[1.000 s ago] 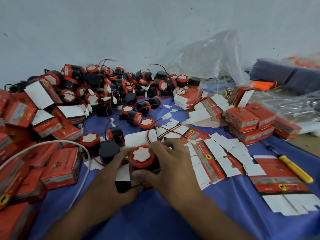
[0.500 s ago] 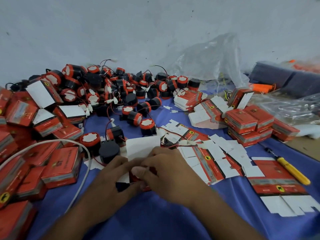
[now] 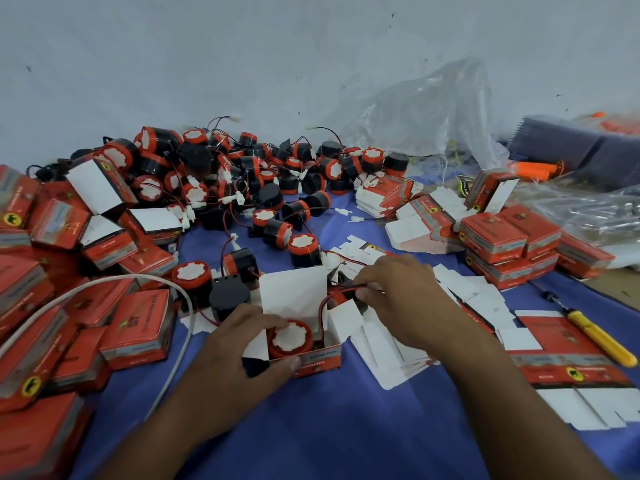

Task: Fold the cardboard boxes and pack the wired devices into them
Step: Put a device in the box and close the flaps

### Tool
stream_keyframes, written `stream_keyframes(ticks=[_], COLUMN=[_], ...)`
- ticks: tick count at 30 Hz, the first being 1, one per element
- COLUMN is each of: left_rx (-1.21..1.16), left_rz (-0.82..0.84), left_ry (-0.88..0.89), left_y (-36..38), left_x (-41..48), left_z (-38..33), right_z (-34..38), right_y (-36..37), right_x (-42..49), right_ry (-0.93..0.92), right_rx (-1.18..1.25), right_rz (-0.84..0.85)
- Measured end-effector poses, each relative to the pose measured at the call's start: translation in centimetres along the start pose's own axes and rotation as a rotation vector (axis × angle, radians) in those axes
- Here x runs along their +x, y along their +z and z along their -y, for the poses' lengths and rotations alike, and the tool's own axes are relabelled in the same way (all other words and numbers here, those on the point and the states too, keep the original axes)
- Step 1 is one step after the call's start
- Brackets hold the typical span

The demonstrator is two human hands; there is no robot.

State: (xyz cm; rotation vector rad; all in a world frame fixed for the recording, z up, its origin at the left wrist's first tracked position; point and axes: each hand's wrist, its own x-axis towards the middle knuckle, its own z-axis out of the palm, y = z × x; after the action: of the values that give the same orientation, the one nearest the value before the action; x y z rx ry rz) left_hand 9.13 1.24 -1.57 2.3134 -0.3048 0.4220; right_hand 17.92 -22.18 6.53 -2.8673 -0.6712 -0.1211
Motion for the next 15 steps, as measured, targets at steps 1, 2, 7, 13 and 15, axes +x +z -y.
stream_keyframes(ticks=[1, 2, 7, 13, 15], left_rx=[-0.001, -0.002, 0.019, 0.031, 0.025], left_rz=[-0.004, -0.01, -0.061, -0.08, -0.075], left_ry=[-0.002, -0.004, 0.019, 0.009, 0.013], left_y=[0.0, 0.0, 0.0, -0.1, -0.1], left_x=[0.0, 0.0, 0.1, 0.2, 0.2], left_z=[0.0, 0.0, -0.3, -0.4, -0.5], right_z=[-0.1, -0.1, 0.8, 0.9, 0.7], right_y=[-0.1, -0.4, -1.9, -2.2, -1.5], right_x=[-0.1, -0.2, -0.7, -1.1, -0.9], right_ry=[-0.051, -0.101, -0.204, -0.182, -0.135], right_rx=[0.024, 0.053, -0.03, 0.057, -0.003], right_rz=[-0.043, -0.085, -0.11, -0.124, -0.046])
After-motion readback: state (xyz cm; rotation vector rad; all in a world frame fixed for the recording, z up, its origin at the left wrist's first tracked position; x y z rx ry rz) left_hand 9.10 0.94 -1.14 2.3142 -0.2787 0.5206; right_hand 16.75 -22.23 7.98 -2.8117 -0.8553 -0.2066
